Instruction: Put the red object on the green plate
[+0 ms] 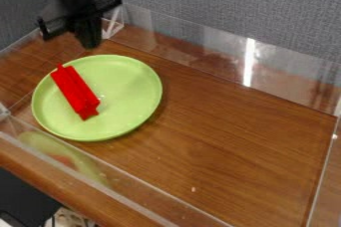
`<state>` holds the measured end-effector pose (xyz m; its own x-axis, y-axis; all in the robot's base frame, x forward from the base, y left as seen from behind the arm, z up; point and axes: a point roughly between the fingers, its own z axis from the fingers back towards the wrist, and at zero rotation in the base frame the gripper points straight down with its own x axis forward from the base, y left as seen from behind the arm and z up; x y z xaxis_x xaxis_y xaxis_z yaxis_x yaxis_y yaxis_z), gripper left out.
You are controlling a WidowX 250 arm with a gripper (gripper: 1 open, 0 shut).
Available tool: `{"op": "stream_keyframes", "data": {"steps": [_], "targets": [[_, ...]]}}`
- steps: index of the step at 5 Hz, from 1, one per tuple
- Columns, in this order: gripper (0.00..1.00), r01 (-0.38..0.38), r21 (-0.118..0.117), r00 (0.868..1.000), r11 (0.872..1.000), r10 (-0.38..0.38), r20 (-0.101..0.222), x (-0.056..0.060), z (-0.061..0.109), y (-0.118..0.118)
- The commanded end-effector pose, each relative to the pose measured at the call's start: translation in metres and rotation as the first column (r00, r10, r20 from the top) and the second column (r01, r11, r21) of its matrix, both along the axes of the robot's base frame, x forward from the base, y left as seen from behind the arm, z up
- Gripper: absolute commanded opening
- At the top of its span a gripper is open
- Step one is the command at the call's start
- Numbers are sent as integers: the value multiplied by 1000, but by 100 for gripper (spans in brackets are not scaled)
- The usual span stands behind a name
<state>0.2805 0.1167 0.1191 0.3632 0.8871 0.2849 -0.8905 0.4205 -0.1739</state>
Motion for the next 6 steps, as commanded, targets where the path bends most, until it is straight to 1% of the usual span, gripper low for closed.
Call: {"op": "stream_keyframes", "data": {"steps": [1,3,4,5,6], "targets": [[0,16,30,1000,999,-16,6,5,-14,-3],[0,27,34,999,999,-26,-37,12,-53,-13],[0,30,36,998,999,-28,-54,13,-63,-17],[100,27,30,998,999,-25,-55,14,-56,-17],[100,24,25,998,999,-22,-55,15,-49,-18]]}}
